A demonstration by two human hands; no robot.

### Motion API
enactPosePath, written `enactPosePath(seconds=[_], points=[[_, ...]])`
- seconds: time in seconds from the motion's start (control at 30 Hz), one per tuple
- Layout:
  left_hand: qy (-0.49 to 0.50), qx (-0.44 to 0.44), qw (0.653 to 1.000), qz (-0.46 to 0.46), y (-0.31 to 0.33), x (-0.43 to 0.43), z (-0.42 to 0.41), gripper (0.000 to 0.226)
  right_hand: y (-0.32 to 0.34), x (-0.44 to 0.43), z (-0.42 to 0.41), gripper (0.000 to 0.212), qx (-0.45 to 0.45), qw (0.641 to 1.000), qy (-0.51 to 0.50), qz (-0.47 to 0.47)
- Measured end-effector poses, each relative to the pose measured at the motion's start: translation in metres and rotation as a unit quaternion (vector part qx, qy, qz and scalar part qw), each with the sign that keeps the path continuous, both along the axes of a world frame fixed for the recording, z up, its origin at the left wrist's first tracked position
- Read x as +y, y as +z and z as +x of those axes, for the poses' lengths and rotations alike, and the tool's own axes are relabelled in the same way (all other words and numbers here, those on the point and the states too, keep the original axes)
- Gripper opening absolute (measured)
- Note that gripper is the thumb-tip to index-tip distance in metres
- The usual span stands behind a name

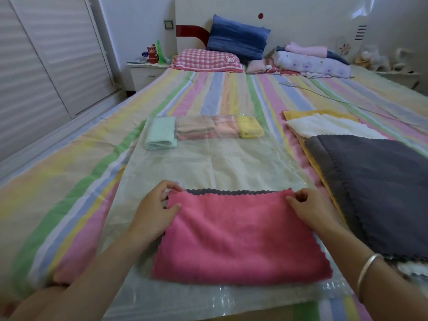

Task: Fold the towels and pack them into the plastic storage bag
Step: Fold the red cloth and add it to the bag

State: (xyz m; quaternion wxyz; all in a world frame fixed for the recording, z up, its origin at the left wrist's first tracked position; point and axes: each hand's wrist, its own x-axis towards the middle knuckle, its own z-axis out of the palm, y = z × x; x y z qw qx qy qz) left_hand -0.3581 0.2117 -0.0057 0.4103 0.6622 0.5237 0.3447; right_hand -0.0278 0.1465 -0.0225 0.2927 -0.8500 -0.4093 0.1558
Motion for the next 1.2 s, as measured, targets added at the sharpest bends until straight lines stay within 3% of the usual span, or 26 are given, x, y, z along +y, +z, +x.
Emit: enactPosePath(seconds=[0.1, 0.27, 0.4, 0.5, 0.57, 0.63, 0.77, 0.87, 0.93, 1.03, 1.07, 1.13, 1.2], points=[[-0.006, 0.038, 0.996, 0.085, -0.002, 0.005, 0.001, 0.03, 0.0, 0.004, -0.001, 0.02, -0.001, 1.0, -0.012, 0.028], [0.0, 0.07, 0.989, 0.13, -0.009, 0.017, 0.001, 0.029, 0.004, 0.007, 0.001, 0.015, -0.025, 0.999, -0.02, 0.032], [0.01, 0.24, 0.955, 0.172, -0.027, 0.02, -0.001, 0.029, 0.003, 0.008, 0.0, 0.025, -0.047, 0.999, -0.012, 0.019], [0.059, 0.35, 0.913, 0.202, -0.025, 0.012, 0.009, 0.041, 0.007, 0.003, -0.001, 0.048, -0.085, 0.994, 0.004, -0.07], [0.059, 0.341, 0.905, 0.247, -0.016, 0.0, 0.026, 0.045, 0.01, -0.005, 0.001, 0.064, -0.108, 0.983, 0.022, -0.146], [-0.028, 0.304, 0.912, 0.274, -0.007, -0.018, 0.052, 0.048, 0.013, -0.015, 0.0, 0.069, -0.115, 0.971, 0.045, -0.206], [-0.218, 0.341, 0.874, 0.269, -0.012, -0.058, 0.101, 0.069, 0.015, -0.036, -0.003, 0.054, -0.097, 0.972, 0.089, -0.195], [-0.234, 0.403, 0.847, 0.257, -0.038, -0.064, 0.125, 0.074, 0.016, -0.048, -0.001, 0.029, -0.054, 0.987, 0.096, -0.119], [-0.214, 0.42, 0.844, 0.257, -0.049, -0.066, 0.139, 0.076, 0.023, -0.052, 0.001, 0.026, 0.024, 0.996, 0.077, -0.033], [-0.221, 0.335, 0.883, 0.242, -0.047, -0.074, 0.163, 0.079, 0.05, -0.051, -0.006, 0.02, 0.114, 0.99, 0.065, 0.06], [-0.233, 0.258, 0.912, 0.218, -0.043, -0.078, 0.171, 0.075, 0.061, -0.049, -0.013, 0.019, 0.131, 0.986, 0.072, 0.069], [-0.223, 0.021, 0.966, 0.125, -0.03, -0.082, 0.176, 0.05, 0.078, -0.044, -0.03, 0.021, 0.133, 0.983, 0.101, 0.077], [-0.143, -0.11, 0.982, 0.057, -0.023, -0.074, 0.164, 0.033, 0.086, -0.038, -0.047, 0.025, 0.061, 0.986, 0.139, 0.062]])
